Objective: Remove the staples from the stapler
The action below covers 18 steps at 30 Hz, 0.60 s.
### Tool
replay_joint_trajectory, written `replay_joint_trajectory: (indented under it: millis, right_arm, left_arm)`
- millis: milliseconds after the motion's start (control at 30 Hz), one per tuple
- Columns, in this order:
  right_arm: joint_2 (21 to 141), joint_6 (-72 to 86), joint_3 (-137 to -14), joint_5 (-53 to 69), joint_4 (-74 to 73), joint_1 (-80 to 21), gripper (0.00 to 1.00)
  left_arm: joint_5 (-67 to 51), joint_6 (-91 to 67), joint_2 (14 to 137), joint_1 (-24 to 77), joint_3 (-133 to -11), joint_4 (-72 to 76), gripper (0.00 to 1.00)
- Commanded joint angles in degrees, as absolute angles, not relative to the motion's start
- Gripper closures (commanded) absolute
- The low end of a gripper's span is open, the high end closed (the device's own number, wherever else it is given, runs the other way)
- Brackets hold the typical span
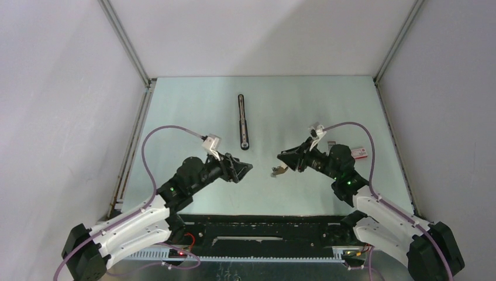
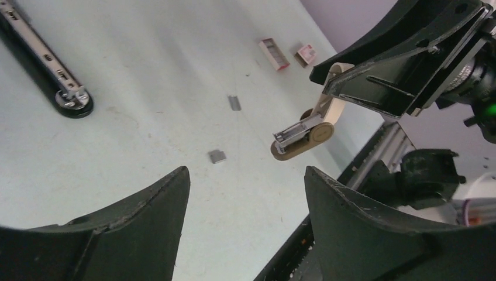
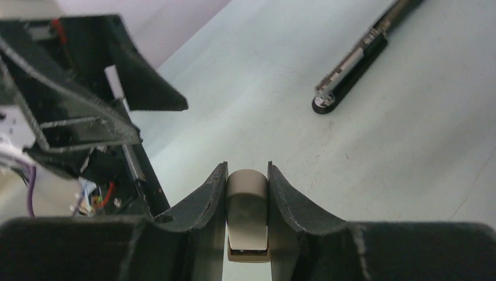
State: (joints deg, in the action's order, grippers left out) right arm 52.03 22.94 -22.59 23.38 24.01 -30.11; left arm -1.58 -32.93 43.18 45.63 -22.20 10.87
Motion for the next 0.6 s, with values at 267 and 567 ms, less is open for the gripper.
replay_joint_trajectory:
  millis: [267,567]
  right_arm:
    - [45.9,-3.8,-24.2,63.5,23.9,-28.4,1.00]
    - [44.6,-2.7,-24.2,77.6,28.8,-29.9,1.00]
  left_arm:
    - [-15.6,-16.4,41.1,51.8,-20.8,28.1,0.21]
    - [-19.7,4.0,39.8,63.0,-17.7,31.6,0.24]
